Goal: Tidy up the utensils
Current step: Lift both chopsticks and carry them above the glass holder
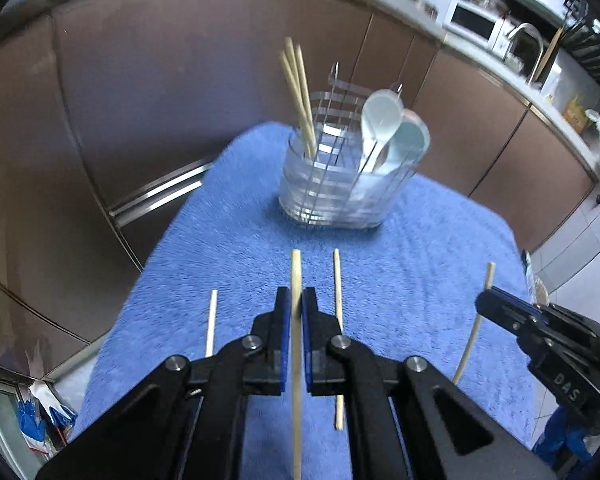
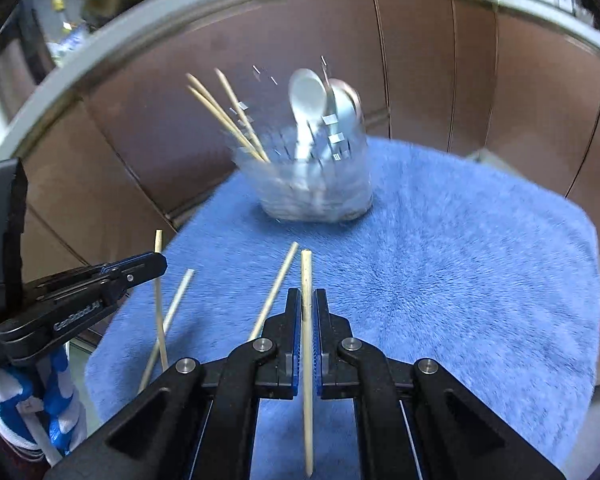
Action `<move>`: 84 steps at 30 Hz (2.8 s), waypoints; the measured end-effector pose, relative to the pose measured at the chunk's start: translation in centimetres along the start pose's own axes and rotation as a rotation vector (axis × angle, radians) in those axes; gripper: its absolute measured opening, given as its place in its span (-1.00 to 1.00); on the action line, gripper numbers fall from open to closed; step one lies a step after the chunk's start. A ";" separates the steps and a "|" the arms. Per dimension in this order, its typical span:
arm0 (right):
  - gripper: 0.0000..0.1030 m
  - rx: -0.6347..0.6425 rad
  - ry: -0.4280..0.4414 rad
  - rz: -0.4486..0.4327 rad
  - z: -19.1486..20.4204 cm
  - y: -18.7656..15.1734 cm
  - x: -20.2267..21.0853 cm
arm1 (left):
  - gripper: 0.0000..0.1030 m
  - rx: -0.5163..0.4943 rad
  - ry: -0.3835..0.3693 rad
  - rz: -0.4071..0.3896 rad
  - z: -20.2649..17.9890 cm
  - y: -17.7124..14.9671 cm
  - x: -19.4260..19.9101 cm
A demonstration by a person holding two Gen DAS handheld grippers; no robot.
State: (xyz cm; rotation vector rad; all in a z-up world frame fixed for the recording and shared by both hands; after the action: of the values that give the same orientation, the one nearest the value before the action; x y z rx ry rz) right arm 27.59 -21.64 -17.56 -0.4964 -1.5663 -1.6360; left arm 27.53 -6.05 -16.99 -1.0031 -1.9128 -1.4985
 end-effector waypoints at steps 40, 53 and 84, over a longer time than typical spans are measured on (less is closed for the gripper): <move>-0.90 0.139 -0.008 -0.447 7.5 -2.1 18.5 | -0.90 -0.185 0.025 -0.690 -4.8 -4.6 23.1; -0.90 0.147 0.008 -0.522 6.2 0.2 19.2 | -0.90 -0.202 -0.005 -0.667 -6.9 -2.8 20.7; -0.90 0.174 0.058 -0.616 2.4 16.1 7.8 | -0.90 0.096 -0.176 -0.746 -3.8 17.2 11.0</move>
State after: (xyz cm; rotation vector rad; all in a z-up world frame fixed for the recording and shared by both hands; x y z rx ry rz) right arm 34.52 -20.13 -0.96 0.1492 -1.9128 -1.9023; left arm 34.50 -5.04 2.60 -0.3835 -2.6341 -1.7010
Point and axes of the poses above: each gripper's, at about its wrist camera, not at the fingertips, and x roughly against the way its jaws point, z to its left, y to its top, the point moved 3 cm from there along -x, roughly the way its jaws point, and after that the axes turned 7 degrees about x, right-handed, at the moved point
